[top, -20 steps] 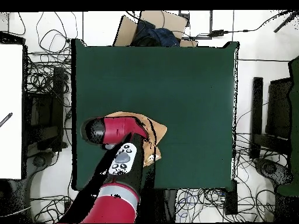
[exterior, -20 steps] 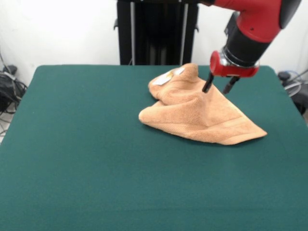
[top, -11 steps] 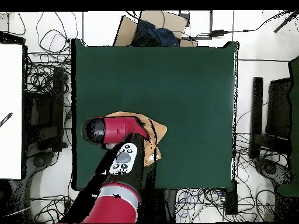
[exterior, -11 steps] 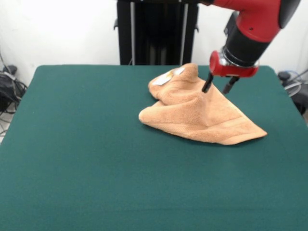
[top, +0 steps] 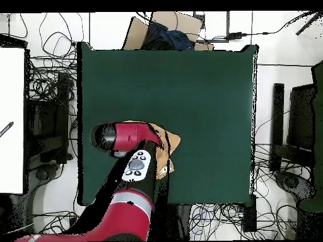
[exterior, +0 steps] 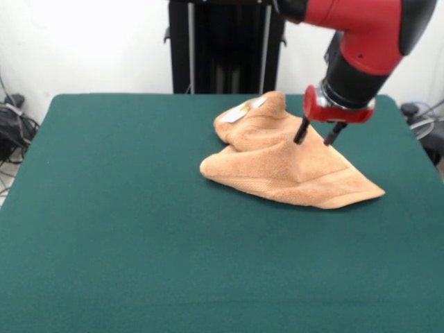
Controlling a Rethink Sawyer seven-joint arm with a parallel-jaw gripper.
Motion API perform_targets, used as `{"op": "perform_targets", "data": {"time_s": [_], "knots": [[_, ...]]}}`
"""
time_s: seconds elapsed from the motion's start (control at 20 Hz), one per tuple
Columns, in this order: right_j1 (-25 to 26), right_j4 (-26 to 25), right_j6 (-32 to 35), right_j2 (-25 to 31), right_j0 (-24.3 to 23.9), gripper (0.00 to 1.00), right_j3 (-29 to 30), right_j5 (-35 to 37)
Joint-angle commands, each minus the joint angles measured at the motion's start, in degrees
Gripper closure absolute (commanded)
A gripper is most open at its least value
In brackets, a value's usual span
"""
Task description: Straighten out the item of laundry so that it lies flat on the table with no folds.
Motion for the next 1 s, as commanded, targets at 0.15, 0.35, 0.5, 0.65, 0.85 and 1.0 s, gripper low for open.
{"op": "perform_targets", "data": {"time_s": [0.15,0.35,0.5,0.65,0.85,1.0], "knots": [[4.23,5.37,6.79,13.06,-4.29,0.0,-1.96,-4.27],[5.37,6.11,7.21,14.7,-4.3,0.0,-2.39,-5.49],[5.9,5.9,8.25,14.65,-3.54,0.0,-2.85,-6.44],[6.16,6.2,9.19,14.73,-3.09,0.0,-2.78,-7.05],[6.03,6.12,9.47,14.58,-3.05,0.0,-2.75,-7.18],[5.79,6.09,9.71,14.51,-3.04,0.0,-2.68,-7.05]]}}
